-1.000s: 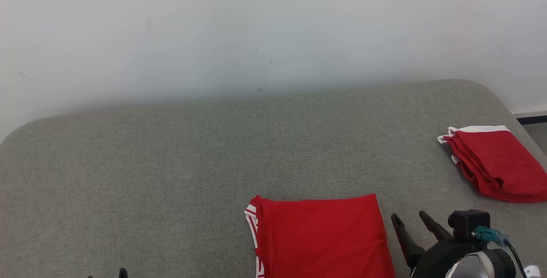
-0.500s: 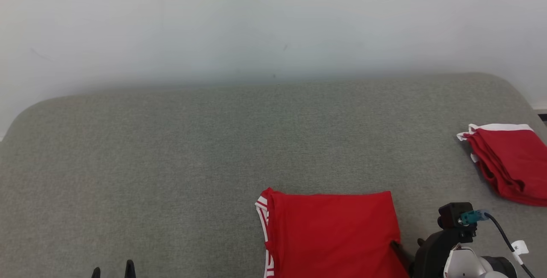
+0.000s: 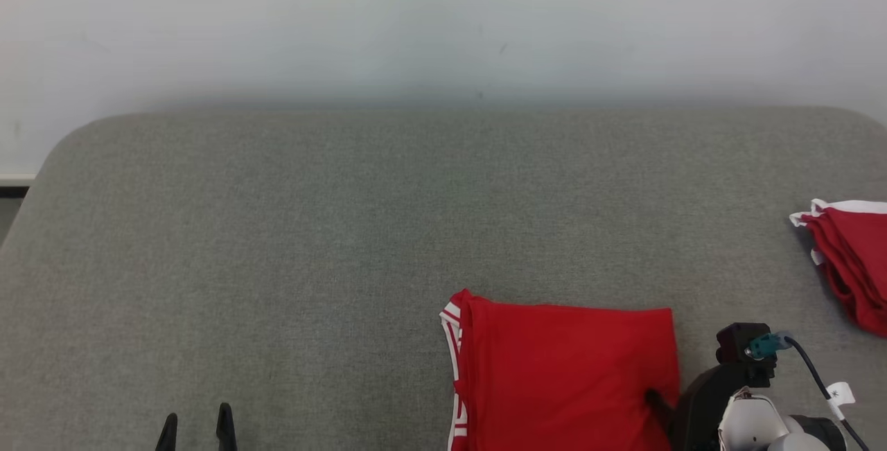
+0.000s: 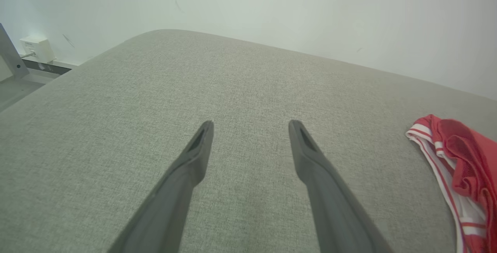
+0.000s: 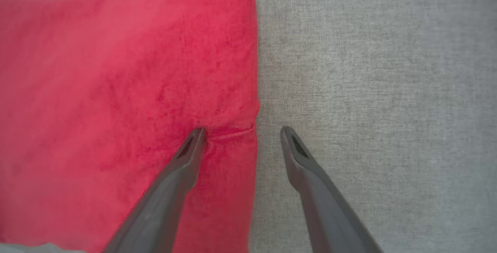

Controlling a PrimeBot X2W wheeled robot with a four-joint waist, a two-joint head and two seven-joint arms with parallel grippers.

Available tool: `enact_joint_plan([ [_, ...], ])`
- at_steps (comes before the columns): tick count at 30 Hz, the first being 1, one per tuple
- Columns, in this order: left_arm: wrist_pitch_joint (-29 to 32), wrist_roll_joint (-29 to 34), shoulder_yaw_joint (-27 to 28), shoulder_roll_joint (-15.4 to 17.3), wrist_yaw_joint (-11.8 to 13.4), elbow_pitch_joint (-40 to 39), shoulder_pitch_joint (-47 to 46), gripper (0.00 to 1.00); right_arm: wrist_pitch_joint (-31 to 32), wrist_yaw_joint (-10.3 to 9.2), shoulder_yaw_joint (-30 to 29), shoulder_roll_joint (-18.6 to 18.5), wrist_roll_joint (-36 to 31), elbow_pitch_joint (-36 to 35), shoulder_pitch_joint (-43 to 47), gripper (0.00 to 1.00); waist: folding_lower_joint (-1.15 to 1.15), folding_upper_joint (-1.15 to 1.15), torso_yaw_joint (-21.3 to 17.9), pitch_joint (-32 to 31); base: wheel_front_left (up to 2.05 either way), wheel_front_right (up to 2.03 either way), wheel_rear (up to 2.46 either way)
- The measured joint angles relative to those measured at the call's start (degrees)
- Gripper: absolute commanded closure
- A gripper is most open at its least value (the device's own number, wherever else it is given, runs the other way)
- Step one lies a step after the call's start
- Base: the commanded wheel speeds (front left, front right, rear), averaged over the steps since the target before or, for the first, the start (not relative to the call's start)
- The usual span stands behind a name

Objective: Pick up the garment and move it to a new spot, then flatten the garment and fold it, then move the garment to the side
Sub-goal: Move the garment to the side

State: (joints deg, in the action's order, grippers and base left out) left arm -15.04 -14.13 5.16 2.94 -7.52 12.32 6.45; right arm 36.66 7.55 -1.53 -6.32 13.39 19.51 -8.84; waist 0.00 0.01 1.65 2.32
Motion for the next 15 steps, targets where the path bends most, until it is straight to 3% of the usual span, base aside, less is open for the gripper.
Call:
enact_joint_plan([
  [9,0.00,-0.03,-1.30,0.00,0.00,0.21,-1.97,0.00,2.25,0.00,-1.23,1.10,-2.08,1.99,-1.86,0.00,0.00,-0.01,2.15,2.83,0.00,0.00,0.00],
  [10,0.00,-0.10,-1.38,0.00,0.00,0.27,-2.14,0.00,2.64,0.00,-1.18,1.07,-2.38,2.14,-2.05,0.16,-0.01,-0.01,2.40,3.07,0.00,0.00,0.00],
  [11,0.00,-0.11,-1.44,0.00,0.00,0.35,-2.23,0.00,3.03,0.00,-1.02,0.99,-2.58,2.26,-2.32,0.16,-0.01,-0.01,2.62,3.29,0.00,0.00,0.00],
  [12,0.00,-0.12,-1.51,0.00,0.00,0.41,-2.34,0.00,3.27,0.00,-0.63,0.70,-3.01,2.31,-2.57,0.61,-0.01,-0.01,2.84,3.48,0.00,0.00,0.00],
  [13,0.00,-0.16,-1.54,0.01,0.00,0.42,-2.42,0.00,3.53,0.00,0.01,0.43,-3.27,2.31,-2.78,0.84,-0.01,-0.01,3.01,3.64,0.00,0.00,0.00],
  [14,0.00,-0.22,-1.55,0.00,0.00,0.46,-2.49,0.00,3.68,0.00,0.78,0.05,-3.42,2.24,-2.98,1.00,-0.01,-0.01,3.16,3.78,0.00,0.00,0.00],
  [15,0.00,-0.34,-1.54,-0.01,0.00,0.51,-2.60,0.00,3.70,0.00,1.44,-0.27,-3.41,2.05,-3.18,1.00,0.00,-0.01,3.27,3.90,0.00,0.00,0.00],
])
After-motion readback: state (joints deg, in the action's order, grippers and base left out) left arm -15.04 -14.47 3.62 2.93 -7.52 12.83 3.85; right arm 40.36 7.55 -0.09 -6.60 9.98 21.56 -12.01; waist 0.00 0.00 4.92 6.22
